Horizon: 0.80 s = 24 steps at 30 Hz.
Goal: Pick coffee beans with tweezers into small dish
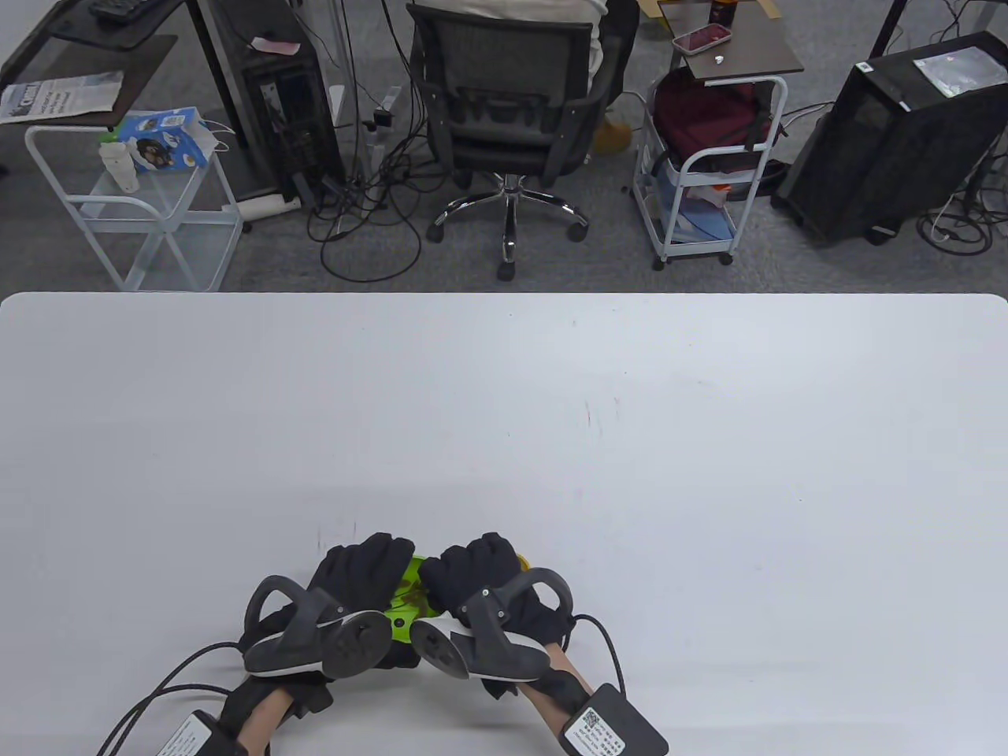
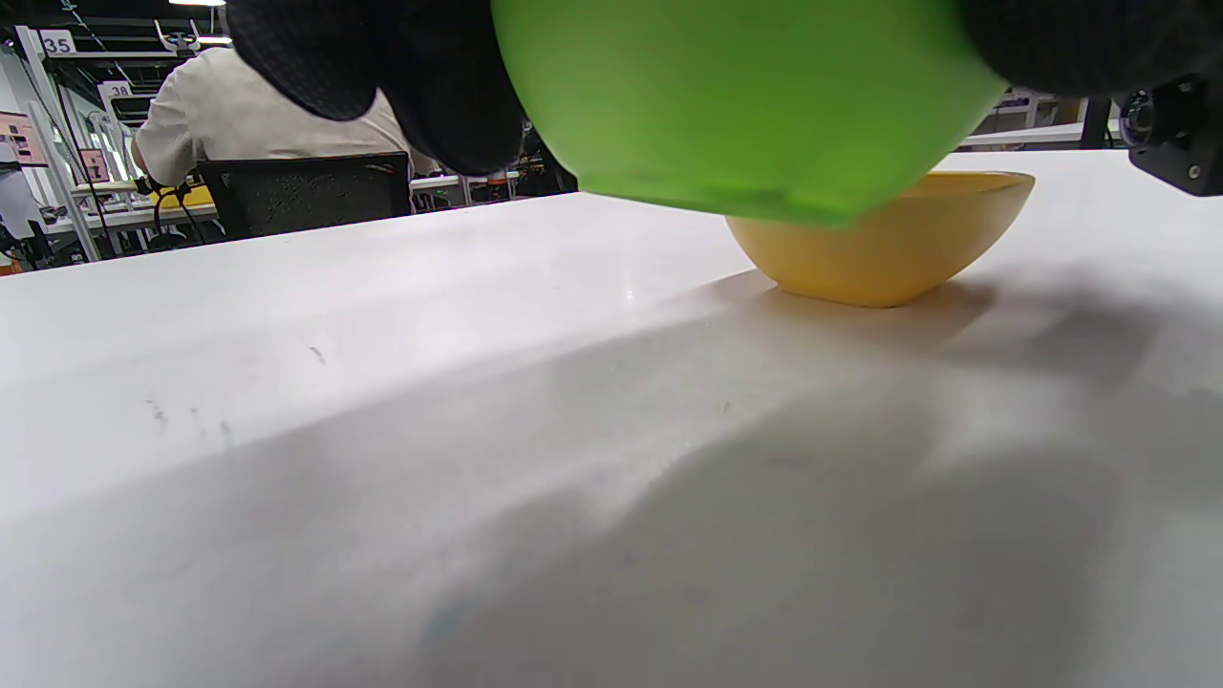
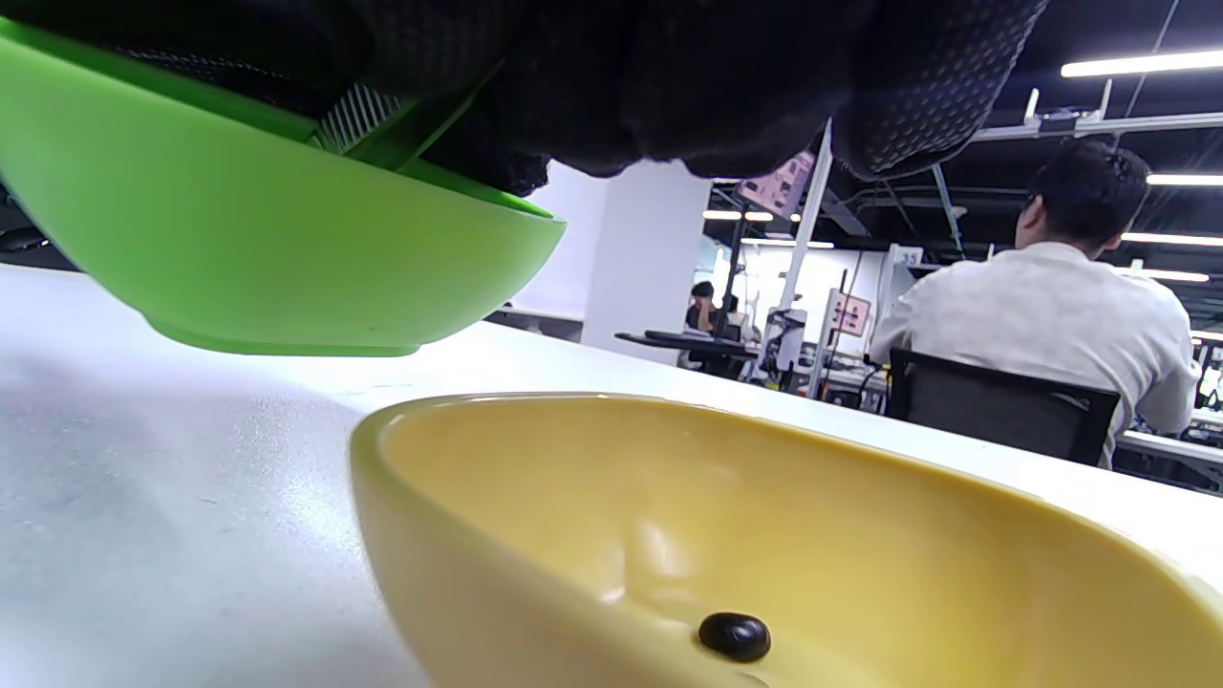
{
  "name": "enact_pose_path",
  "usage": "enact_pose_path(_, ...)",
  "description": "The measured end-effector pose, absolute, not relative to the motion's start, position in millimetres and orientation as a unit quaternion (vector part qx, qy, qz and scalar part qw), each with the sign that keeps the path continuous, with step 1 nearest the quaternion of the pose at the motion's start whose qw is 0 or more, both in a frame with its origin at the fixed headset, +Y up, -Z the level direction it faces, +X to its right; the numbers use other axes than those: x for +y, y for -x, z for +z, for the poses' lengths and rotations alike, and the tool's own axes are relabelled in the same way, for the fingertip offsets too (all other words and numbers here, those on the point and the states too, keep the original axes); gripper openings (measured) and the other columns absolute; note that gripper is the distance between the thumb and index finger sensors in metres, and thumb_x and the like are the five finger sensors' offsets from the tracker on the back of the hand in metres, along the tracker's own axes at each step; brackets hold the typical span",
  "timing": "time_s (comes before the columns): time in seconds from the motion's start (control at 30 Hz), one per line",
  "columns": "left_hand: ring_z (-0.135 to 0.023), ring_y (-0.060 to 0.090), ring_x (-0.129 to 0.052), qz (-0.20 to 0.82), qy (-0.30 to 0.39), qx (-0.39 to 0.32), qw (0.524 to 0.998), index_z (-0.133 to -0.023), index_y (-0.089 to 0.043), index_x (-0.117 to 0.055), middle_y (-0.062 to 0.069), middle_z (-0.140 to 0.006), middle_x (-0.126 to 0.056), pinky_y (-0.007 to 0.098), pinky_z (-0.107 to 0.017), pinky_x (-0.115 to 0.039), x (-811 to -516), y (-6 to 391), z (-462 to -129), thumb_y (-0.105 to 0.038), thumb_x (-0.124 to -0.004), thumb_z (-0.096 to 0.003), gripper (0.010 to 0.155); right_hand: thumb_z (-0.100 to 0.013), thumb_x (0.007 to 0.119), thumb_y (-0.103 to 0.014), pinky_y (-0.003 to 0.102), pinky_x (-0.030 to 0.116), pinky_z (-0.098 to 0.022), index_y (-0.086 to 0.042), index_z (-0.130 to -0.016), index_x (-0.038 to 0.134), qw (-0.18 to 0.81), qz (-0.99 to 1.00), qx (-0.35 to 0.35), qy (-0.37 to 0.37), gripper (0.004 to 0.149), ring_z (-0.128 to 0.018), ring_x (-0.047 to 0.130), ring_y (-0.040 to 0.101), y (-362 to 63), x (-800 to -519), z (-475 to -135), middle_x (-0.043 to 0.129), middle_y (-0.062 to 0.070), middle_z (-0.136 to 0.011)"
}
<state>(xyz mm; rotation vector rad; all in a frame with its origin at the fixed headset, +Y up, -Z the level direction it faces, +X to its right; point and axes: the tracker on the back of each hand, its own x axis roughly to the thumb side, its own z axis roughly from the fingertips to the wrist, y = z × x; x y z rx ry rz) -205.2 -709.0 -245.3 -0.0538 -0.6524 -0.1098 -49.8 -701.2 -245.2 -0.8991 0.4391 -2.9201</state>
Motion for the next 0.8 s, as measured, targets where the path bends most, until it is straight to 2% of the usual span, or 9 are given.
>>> enact_pose_path(0.37, -0.1, 0.049, -0.082, -0.054, 0.025, -0.321, 0.945, -0.119, 0.003, -0.045, 0.034, -0.119, -0.06, 0.067, -0.075, -0.068, -708.7, 205.0, -244.7, -0.073, -0.069, -0.0349, 0.116, -0.045, 0.062, -0.035, 0.056, 0.071, -0.07, -0.025, -0.085, 0.067, 0.041, -0.947, 0.136, 0.289, 0.042, -0.051, 0.09, 0.02, 50.6, -700.9, -245.4, 0.084, -0.004, -0.068)
enact_pose_path(0.8, -0.1, 0.048, -0.082, -0.053, 0.025, -0.32, 0.946, -0.119, 0.003, -0.045, 0.034, -0.119, -0.06, 0.067, -0.075, -0.068, -708.5, 205.8, -244.9, -0.073, -0.068, -0.035, 0.116, -0.044, 0.062, -0.035, 0.057, 0.071, -0.07, -0.025, -0.085, 0.067, 0.004, -0.956, 0.131, 0.264, 0.042, -0.051, 0.09, 0.02, 30.0, -694.7, -251.6, 0.084, -0.004, -0.068)
